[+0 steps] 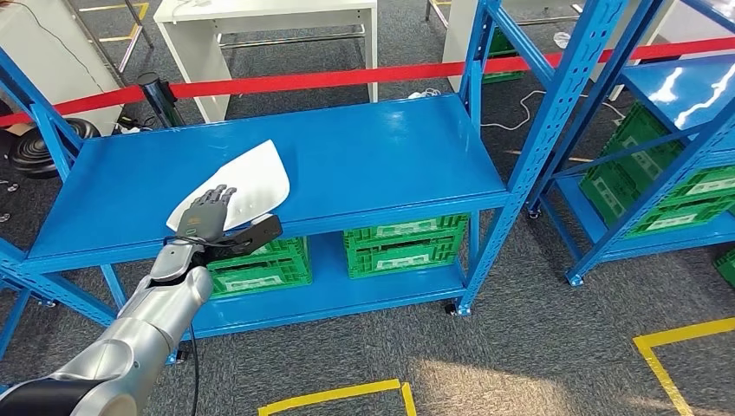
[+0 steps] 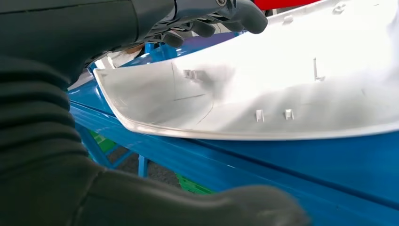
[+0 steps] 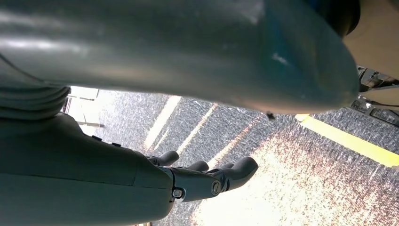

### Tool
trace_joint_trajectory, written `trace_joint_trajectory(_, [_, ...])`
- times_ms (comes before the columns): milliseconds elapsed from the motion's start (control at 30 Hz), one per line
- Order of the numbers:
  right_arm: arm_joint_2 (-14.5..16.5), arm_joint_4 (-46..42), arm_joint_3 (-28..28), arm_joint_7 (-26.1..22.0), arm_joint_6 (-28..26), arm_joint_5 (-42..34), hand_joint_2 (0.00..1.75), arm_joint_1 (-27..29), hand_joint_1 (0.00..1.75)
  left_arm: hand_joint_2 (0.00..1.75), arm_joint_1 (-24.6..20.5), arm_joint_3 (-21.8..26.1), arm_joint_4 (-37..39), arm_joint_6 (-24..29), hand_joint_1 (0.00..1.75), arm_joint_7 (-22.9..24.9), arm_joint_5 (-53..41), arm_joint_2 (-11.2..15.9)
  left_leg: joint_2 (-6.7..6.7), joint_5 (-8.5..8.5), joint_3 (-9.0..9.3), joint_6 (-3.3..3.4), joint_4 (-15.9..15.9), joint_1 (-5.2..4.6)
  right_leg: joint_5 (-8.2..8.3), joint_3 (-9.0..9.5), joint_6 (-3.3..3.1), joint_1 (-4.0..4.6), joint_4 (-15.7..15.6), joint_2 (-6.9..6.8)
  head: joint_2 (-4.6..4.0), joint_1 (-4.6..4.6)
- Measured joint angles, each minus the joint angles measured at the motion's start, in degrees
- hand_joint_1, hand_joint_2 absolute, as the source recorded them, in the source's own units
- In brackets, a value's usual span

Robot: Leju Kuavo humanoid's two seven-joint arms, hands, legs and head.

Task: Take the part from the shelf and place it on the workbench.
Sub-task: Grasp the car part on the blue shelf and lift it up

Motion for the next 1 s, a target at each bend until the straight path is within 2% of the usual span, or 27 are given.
trace_joint_trajectory(67, [0.01,0.00,0.00,0.00,-0.02,-0.10,0.00,0.02,0.00,0.00,-0.06,0.18,-0.08,0.07,0.00,0.22,0.04,-0.06,0.08,0.07,-0.11,0.66,-0.34,-0.20,0.57,0.19,0.47,-0.03,-0.06,0.01,0.00,0.01])
trace_joint_trajectory(167, [0.01,0.00,0.00,0.30,-0.09,-0.13,0.00,-0.02,0.00,0.00,-0.25,0.31,-0.36,0.35,0.00,0.69,-0.10,-0.47,0.17,-0.05,1.00,2.25,-1.99,-0.06,1.46,-0.37,0.99,0.01,1.45,-0.32,-0.01,0.12])
trace_joint_trajectory(233, [0.01,0.00,0.00,0.48,-0.14,-0.13,0.00,-0.04,0.00,0.00,-0.49,0.44,-0.56,0.75,0.00,0.80,-0.13,-0.67,0.21,-0.19,2.12,2.85,-2.46,0.00,-0.19,-3.23,0.82,0.11,5.51,-0.58,-0.01,0.23])
trace_joint_trajectory(300, [-0.01,0.00,-0.01,-1.68,-0.20,-0.15,0.00,-0.01,0.00,0.00,-0.52,0.61,-0.60,0.96,0.00,0.85,-0.13,-0.75,0.28,-0.59,2.76,2.98,-2.42,-0.07,-2.41,-7.58,0.89,0.25,12.03,-0.60,-0.01,0.27])
trace_joint_trajectory(333, [-0.03,0.00,-0.02,-3.75,-0.22,-0.15,0.00,0.01,0.00,0.00,-0.36,0.69,-0.59,0.97,0.00,0.85,-0.13,-0.84,0.28,-0.92,3.16,2.83,-2.40,-0.04,-2.59,-9.28,1.03,0.25,14.04,-0.60,0.00,0.27])
trace_joint_trajectory(367, [-0.07,0.00,-0.02,-5.99,-0.24,-0.14,0.00,0.04,0.00,0.00,-0.17,0.76,-0.59,0.98,0.00,0.85,-0.14,-0.92,0.26,-1.35,3.69,2.52,-2.38,0.09,-1.85,-10.00,1.24,0.17,14.06,-0.62,0.00,0.28])
trace_joint_trajectory(400, [-0.11,0.00,-0.02,-7.77,-0.25,-0.12,0.00,0.12,0.00,0.00,0.00,0.82,-0.58,1.01,0.00,0.90,-0.14,-0.97,0.22,-1.89,4.37,2.08,-2.36,0.30,-0.36,-9.68,1.54,0.01,12.02,-0.68,0.00,0.28])
trace_joint_trajectory(467, [-0.13,0.07,-0.02,-8.98,-0.22,-0.08,0.00,0.51,0.00,0.00,0.23,0.91,-0.53,1.09,0.00,1.07,-0.14,-1.01,0.12,-3.41,5.84,0.93,-2.24,0.71,3.32,-7.46,2.26,-0.35,5.17,-1.09,0.00,0.33])
trace_joint_trajectory(500, [-0.09,0.16,-0.02,-8.89,-0.19,-0.06,0.00,0.67,0.00,0.00,0.29,0.95,-0.48,1.14,0.00,1.16,-0.14,-0.97,0.10,-4.21,6.37,0.35,-2.22,0.79,3.95,-6.58,2.11,-0.33,2.76,-1.35,0.00,0.36])
trace_joint_trajectory(533, [-0.05,0.24,-0.02,-8.49,-0.17,-0.04,0.00,0.79,0.00,0.00,0.33,0.99,-0.49,1.16,0.00,1.20,-0.15,-0.95,0.15,-4.98,6.86,-0.21,-2.39,0.79,3.93,-6.09,1.58,-0.19,1.70,-1.56,-0.01,0.36])
trace_joint_trajectory(600, [-0.08,0.35,-0.02,-6.85,-0.14,0.04,0.00,0.76,0.00,0.00,0.16,1.03,-0.65,1.23,0.00,1.21,-0.16,-1.00,0.21,-5.28,7.81,-1.16,-2.20,0.83,1.88,-5.54,-0.16,0.25,2.12,-1.60,-0.01,0.25])
trace_joint_trajectory(633, [-0.14,0.34,-0.02,-5.53,-0.15,0.08,0.00,0.69,0.00,0.00,-0.02,1.04,-0.84,1.26,0.00,1.19,-0.16,-1.10,0.23,-4.45,7.45,-1.52,-0.73,0.93,1.20,-4.93,-0.83,0.32,2.36,-1.48,0.00,0.17])
trace_joint_trajectory(667, [-0.19,0.34,-0.02,-3.89,-0.13,0.13,0.00,0.63,0.00,0.00,-0.25,1.04,-0.97,1.29,0.00,1.13,-0.20,-1.23,0.23,-2.93,6.15,-1.75,2.32,1.03,0.58,-4.06,-1.32,0.35,2.34,-1.44,0.01,0.10])
trace_joint_trajectory(733, [-0.21,0.33,-0.02,-1.04,-0.10,0.18,0.00,0.49,0.00,0.00,-0.47,1.04,-1.06,1.28,0.00,0.89,-0.50,-1.33,0.34,-0.74,0.84,-1.82,10.45,0.95,-0.28,-1.83,-1.98,0.38,1.72,-1.39,0.01,-0.05])
trace_joint_trajectory(767, [-0.21,0.33,-0.02,-0.16,-0.08,0.21,0.00,0.46,0.00,0.00,-0.47,1.04,-1.01,1.26,0.00,0.76,-0.68,-1.34,0.39,-0.55,-1.33,-1.75,13.43,0.85,-0.58,-0.99,-2.14,0.41,1.40,-1.41,0.01,-0.14])
trace_joint_trajectory(800, [-0.21,0.33,-0.02,0.22,-0.07,0.24,0.00,0.42,0.00,0.00,-0.42,1.04,-0.96,1.24,0.00,0.69,-0.83,-1.31,0.40,-0.90,-2.73,-1.70,15.02,0.75,-0.81,-0.44,-2.25,0.43,1.14,-1.36,0.01,-0.20])
trace_joint_trajectory(1000, [-0.21,0.33,-0.02,0.33,-0.07,0.25,0.00,0.41,0.00,0.00,-0.29,1.04,-0.93,1.23,0.00,0.64,-0.92,-1.30,0.39,-1.86,-3.94,-1.61,16.06,0.66,-1.04,0.15,-2.31,0.46,0.85,-1.25,0.01,-0.26])
